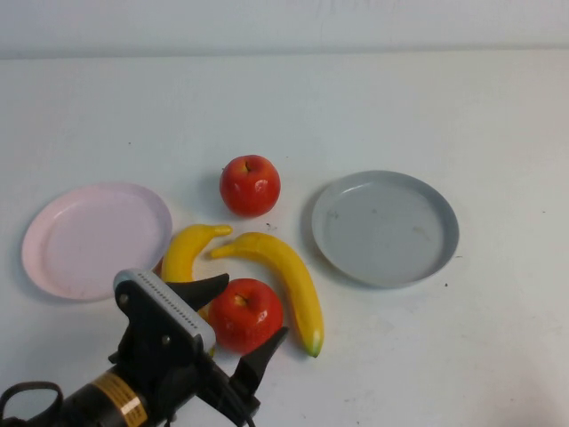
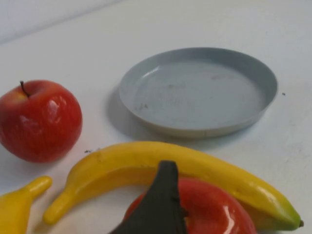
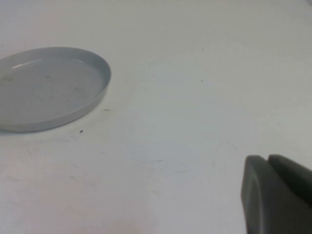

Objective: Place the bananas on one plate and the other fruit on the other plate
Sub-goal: Put one type of fruit in the left plate

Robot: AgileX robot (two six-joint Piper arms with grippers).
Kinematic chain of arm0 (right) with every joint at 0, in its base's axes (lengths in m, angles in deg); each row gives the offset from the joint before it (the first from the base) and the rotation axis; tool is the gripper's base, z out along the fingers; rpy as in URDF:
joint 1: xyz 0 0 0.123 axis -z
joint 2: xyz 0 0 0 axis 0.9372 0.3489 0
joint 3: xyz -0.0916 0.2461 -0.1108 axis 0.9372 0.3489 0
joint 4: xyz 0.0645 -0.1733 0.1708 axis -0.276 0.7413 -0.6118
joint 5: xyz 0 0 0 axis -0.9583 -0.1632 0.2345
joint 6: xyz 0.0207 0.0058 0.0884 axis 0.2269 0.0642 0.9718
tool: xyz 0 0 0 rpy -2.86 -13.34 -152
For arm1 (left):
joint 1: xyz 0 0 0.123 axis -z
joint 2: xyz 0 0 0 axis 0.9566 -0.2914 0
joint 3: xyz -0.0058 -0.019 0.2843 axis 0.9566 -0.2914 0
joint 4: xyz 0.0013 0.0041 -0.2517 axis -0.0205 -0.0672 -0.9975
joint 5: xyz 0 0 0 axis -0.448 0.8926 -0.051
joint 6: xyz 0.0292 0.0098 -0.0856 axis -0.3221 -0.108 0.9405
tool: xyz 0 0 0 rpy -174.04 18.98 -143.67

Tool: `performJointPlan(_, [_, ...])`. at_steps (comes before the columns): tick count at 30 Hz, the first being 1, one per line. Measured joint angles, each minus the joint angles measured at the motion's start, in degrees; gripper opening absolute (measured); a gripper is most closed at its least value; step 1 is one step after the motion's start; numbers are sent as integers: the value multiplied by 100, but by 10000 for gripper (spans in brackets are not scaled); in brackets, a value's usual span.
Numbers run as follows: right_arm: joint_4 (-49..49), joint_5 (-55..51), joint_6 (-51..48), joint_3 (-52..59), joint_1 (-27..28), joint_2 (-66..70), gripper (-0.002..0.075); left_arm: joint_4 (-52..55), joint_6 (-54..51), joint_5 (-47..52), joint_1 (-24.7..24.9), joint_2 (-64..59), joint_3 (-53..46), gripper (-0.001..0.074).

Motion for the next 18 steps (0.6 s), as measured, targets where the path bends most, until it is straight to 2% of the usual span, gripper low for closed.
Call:
performJointPlan(5, [0, 0, 0, 0, 0, 0, -17, -90, -23, -13, 0, -275, 0, 668])
performJointPlan(11, [0, 0, 0, 0, 0, 0, -17, -672, -319, -221, 0, -273, 39, 668])
performJointPlan(18, [0, 0, 0, 0, 0, 0, -17, -762, -342, 127, 0, -330, 375, 668])
